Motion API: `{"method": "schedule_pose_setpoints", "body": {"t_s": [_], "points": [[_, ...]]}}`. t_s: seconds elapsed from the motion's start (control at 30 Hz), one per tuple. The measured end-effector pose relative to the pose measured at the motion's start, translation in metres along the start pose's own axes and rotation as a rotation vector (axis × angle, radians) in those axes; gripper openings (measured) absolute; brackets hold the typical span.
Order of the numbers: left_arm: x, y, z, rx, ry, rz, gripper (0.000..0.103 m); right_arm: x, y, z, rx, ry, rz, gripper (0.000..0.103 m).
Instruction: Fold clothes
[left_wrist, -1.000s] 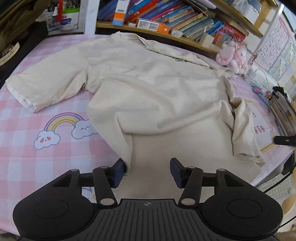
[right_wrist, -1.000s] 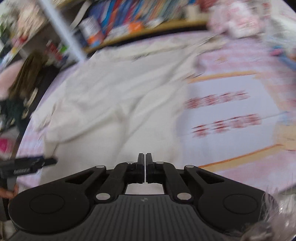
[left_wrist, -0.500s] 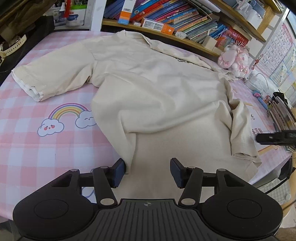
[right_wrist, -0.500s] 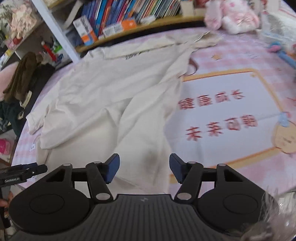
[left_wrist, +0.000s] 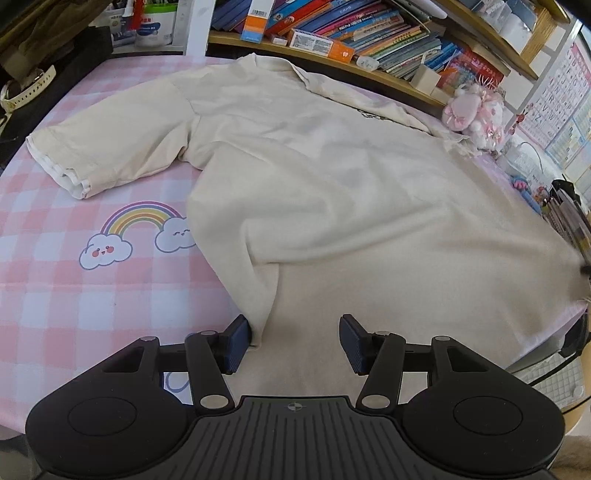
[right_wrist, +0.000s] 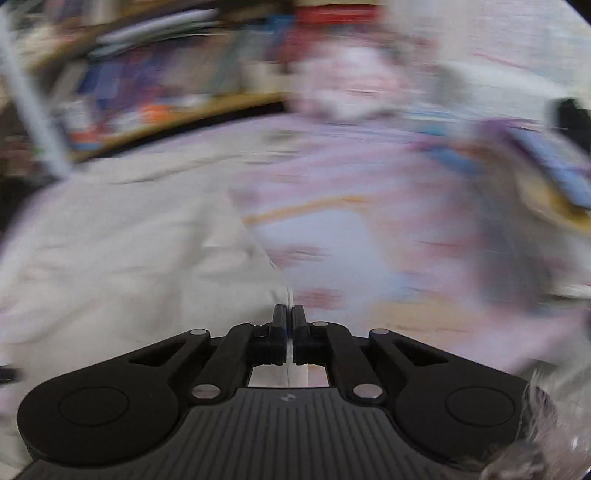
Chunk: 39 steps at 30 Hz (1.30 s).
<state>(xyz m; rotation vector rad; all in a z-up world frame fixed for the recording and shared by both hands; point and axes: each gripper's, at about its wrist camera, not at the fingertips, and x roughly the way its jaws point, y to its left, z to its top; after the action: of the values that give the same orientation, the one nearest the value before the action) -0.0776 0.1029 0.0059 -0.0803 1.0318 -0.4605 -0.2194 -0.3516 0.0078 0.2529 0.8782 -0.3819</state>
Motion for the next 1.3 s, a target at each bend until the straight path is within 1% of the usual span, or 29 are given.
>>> {"method": "schedule_pose_setpoints", "body": {"t_s": [0.07,0.1,0.13,0.2,0.23,0.27,0.4,0.47,0.5,0.53,0.57,0.63,0.67,0.77,0.8,0.83,0.9,1.03,1.07,1.1,1.13,1.17,1.2,1.23,1.27,1.3], "points": [[0.000,0.001,0.003,0.005,0.010,0.001,0.053,0.010,-0.022,-0.008,0.030,0.080,-0.019,0.003],[-0.001,0.002,0.004,0.004,0.013,0.002,0.053,0.015,-0.024,-0.014,0.023,0.109,-0.025,0.003],[-0.003,0.003,0.006,-0.002,0.005,0.019,0.054,0.019,-0.022,-0.020,0.004,0.132,-0.033,0.003],[-0.007,0.002,0.010,0.007,-0.035,0.099,0.054,0.029,-0.017,-0.033,-0.034,0.178,-0.049,0.003],[-0.009,0.001,0.011,0.017,-0.058,0.136,0.054,0.033,-0.013,-0.037,-0.043,0.195,-0.041,0.003],[-0.010,0.001,0.013,0.019,-0.067,0.146,0.055,0.035,-0.010,-0.040,-0.049,0.201,-0.037,0.003],[0.003,0.007,0.020,-0.045,-0.050,0.127,0.054,0.039,-0.005,-0.048,-0.079,0.207,-0.048,0.004],[0.008,0.012,0.023,-0.090,-0.057,0.112,0.050,0.039,-0.006,-0.049,-0.075,0.208,-0.047,0.004],[0.010,0.014,0.025,-0.108,-0.069,0.104,0.045,0.039,-0.007,-0.049,-0.071,0.209,-0.046,0.004],[0.013,0.016,0.026,-0.121,-0.064,0.088,0.014,0.038,-0.008,-0.050,-0.070,0.211,-0.043,0.004],[0.016,0.018,0.027,-0.133,-0.056,0.070,0.001,0.039,-0.008,-0.049,-0.069,0.215,-0.035,0.004],[0.017,0.026,0.030,-0.135,-0.069,0.060,0.001,0.041,-0.008,-0.049,-0.072,0.224,-0.017,0.004],[0.017,0.032,0.032,-0.139,-0.079,0.078,0.001,0.041,-0.006,-0.049,-0.077,0.228,-0.009,0.004],[0.013,0.059,0.039,-0.217,-0.109,0.128,0.001,0.040,0.003,-0.057,-0.098,0.268,0.047,0.004],[0.010,0.064,0.041,-0.216,-0.113,0.135,0.001,0.039,0.006,-0.060,-0.105,0.282,0.067,0.004],[0.008,0.067,0.042,-0.209,-0.115,0.141,0.001,0.038,0.010,-0.064,-0.119,0.296,0.083,0.004],[0.008,0.065,0.042,-0.175,-0.090,0.126,0.001,0.038,0.016,-0.071,-0.140,0.316,0.097,0.004],[0.009,0.044,0.032,-0.079,-0.037,0.095,0.002,0.038,0.014,-0.078,-0.130,0.330,0.066,0.004],[0.008,0.041,0.031,-0.061,-0.032,0.094,0.005,0.038,0.013,-0.079,-0.127,0.333,0.058,0.004],[0.007,0.037,0.030,-0.044,-0.027,0.093,0.005,0.038,0.012,-0.081,-0.125,0.337,0.051,0.004],[0.006,0.034,0.030,-0.026,-0.021,0.092,0.008,0.038,0.011,-0.081,-0.129,0.343,0.042,0.004],[0.005,0.031,0.029,-0.009,-0.016,0.091,0.018,0.037,0.010,-0.079,-0.146,0.342,0.031,0.005],[0.004,0.027,0.028,0.009,-0.011,0.090,0.024,0.035,0.011,-0.076,-0.169,0.337,0.019,0.009],[0.001,0.028,0.030,0.010,-0.030,0.093,0.037,0.034,0.011,-0.073,-0.192,0.333,0.007,0.018],[-0.004,0.030,0.032,0.007,-0.055,0.098,0.049,0.034,0.017,-0.064,-0.231,0.316,0.017,0.032],[-0.009,0.031,0.034,0.004,-0.080,0.103,0.053,0.036,0.024,-0.053,-0.278,0.293,0.036,0.038]]}}
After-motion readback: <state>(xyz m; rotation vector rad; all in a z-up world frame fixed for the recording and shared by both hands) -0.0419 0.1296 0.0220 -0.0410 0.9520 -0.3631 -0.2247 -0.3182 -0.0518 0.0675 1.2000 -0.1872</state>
